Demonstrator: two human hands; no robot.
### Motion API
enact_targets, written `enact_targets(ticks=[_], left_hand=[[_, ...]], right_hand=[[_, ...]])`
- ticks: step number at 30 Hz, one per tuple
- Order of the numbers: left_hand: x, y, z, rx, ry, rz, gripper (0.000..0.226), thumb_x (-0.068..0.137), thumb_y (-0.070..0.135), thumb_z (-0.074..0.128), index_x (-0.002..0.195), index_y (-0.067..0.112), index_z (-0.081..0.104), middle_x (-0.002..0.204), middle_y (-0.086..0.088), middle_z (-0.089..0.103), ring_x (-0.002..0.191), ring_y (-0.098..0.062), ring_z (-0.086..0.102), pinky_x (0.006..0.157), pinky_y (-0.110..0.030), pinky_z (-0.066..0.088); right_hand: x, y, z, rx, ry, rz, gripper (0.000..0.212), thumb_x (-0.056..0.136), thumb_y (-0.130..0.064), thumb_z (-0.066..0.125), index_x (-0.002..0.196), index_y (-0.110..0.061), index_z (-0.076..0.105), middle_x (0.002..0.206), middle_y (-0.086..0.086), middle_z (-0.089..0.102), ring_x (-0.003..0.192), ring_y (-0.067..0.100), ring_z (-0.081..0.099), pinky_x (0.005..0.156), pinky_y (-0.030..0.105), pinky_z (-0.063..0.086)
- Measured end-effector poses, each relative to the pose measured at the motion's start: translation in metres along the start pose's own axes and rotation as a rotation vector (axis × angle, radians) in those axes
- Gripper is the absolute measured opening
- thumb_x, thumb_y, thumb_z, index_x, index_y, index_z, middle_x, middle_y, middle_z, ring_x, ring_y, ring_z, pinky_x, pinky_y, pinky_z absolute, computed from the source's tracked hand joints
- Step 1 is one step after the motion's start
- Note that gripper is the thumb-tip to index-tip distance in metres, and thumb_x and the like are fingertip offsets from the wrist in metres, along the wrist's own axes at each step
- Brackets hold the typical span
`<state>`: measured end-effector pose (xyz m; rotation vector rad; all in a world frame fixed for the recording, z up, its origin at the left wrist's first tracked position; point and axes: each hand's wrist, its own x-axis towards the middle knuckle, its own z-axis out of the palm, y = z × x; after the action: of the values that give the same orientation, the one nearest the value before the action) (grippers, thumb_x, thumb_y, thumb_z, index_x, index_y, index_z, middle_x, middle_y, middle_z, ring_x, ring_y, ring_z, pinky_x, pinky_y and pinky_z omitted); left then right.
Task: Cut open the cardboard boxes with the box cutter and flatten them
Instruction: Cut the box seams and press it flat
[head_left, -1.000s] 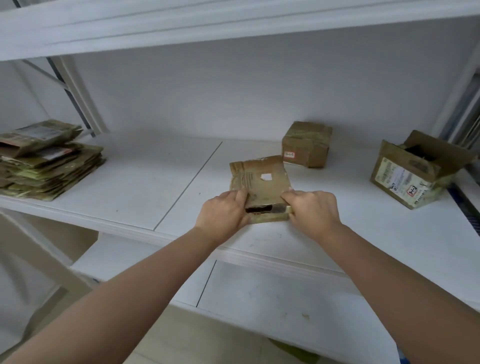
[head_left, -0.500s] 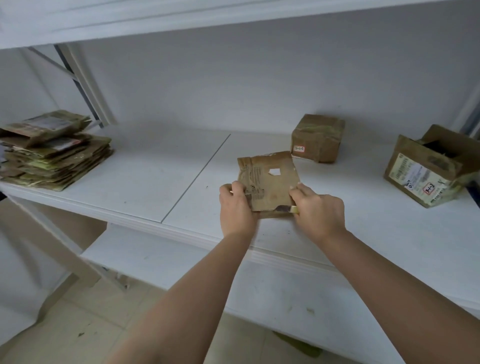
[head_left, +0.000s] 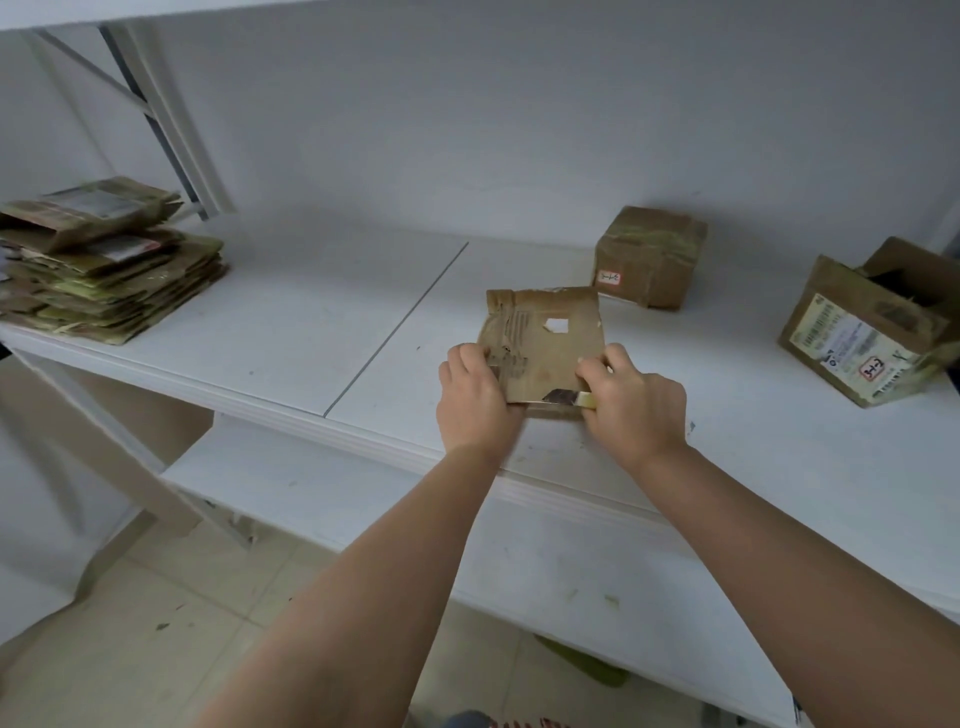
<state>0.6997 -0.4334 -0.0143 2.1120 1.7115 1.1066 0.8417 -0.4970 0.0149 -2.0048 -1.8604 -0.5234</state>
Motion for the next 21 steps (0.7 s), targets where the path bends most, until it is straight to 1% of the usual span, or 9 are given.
enact_targets(ticks=[2,4,6,8,11,13,17,19,21], left_hand=[[0.0,-0.003,0.0,-0.033,0.005,-0.03,0.047,0.077,0.027,0.069,0.113,0.011,0.043,0.114,-0.003,0.045,0.103,-0.021,0.043,0.065,-0.03,0.04],[0.001,-0.003,-0.001,-0.036,0.002,-0.045,0.043,0.078,0.019,0.067,0.113,0.011,0.044,0.114,-0.004,0.046,0.102,-0.022,0.045,0.068,-0.031,0.041],[0.003,-0.001,-0.003,-0.014,-0.012,-0.037,0.042,0.077,0.016,0.069,0.112,0.01,0.046,0.111,-0.006,0.049,0.096,-0.024,0.048,0.069,-0.028,0.035],[0.004,0.001,-0.006,0.038,-0.046,-0.002,0.043,0.076,0.017,0.07,0.112,0.009,0.048,0.108,-0.008,0.052,0.091,-0.027,0.051,0.07,-0.026,0.033],[0.007,0.003,-0.013,0.129,-0.123,0.067,0.042,0.078,0.02,0.07,0.113,0.008,0.049,0.106,-0.008,0.056,0.088,-0.027,0.055,0.069,-0.027,0.034],[0.01,0.006,-0.016,0.19,-0.167,0.119,0.039,0.079,0.022,0.069,0.109,0.007,0.05,0.103,-0.009,0.058,0.085,-0.027,0.056,0.067,-0.028,0.035],[0.015,0.013,-0.022,0.306,-0.26,0.191,0.032,0.08,0.018,0.063,0.106,0.006,0.049,0.1,-0.011,0.056,0.078,-0.027,0.053,0.065,-0.029,0.034],[0.018,0.013,-0.025,0.334,-0.29,0.214,0.03,0.079,0.018,0.061,0.105,0.006,0.05,0.099,-0.011,0.056,0.076,-0.027,0.052,0.064,-0.029,0.033],[0.02,0.012,-0.028,0.321,-0.309,0.229,0.029,0.079,0.019,0.061,0.103,0.007,0.052,0.097,-0.01,0.057,0.079,-0.03,0.056,0.064,-0.029,0.034]], right_hand=[[0.001,-0.001,0.001,0.009,0.001,-0.003,0.038,0.039,-0.001,0.084,0.067,-0.012,0.061,0.073,0.006,0.055,0.034,0.02,0.019,0.052,0.009,0.007],[0.001,-0.002,0.002,0.013,0.003,-0.004,0.039,0.04,-0.001,0.085,0.068,-0.012,0.061,0.073,0.007,0.055,0.034,0.02,0.019,0.052,0.009,0.007],[0.002,-0.003,0.002,-0.001,0.008,0.005,0.039,0.039,0.001,0.084,0.068,-0.011,0.06,0.072,0.008,0.055,0.034,0.02,0.018,0.052,0.009,0.007],[0.001,-0.004,0.001,-0.01,0.017,0.007,0.039,0.038,0.004,0.083,0.067,-0.01,0.06,0.071,0.009,0.054,0.034,0.019,0.016,0.053,0.009,0.006],[0.0,-0.004,0.0,-0.006,0.025,0.006,0.037,0.041,0.006,0.083,0.067,-0.008,0.06,0.071,0.01,0.055,0.035,0.018,0.017,0.054,0.01,0.006],[0.0,-0.004,0.0,-0.012,0.026,0.005,0.037,0.04,0.007,0.082,0.066,-0.008,0.06,0.071,0.011,0.055,0.035,0.018,0.017,0.055,0.01,0.005],[0.0,-0.005,0.001,-0.026,0.03,0.015,0.038,0.038,0.009,0.081,0.064,-0.008,0.059,0.069,0.01,0.054,0.035,0.018,0.016,0.055,0.01,0.005],[0.0,-0.004,0.001,-0.011,0.029,0.022,0.038,0.037,0.01,0.08,0.064,-0.008,0.06,0.068,0.011,0.054,0.035,0.018,0.016,0.056,0.01,0.006],[0.001,-0.001,0.001,0.001,0.041,0.03,0.037,0.038,0.011,0.079,0.064,-0.008,0.06,0.068,0.011,0.054,0.035,0.019,0.017,0.056,0.01,0.007]])
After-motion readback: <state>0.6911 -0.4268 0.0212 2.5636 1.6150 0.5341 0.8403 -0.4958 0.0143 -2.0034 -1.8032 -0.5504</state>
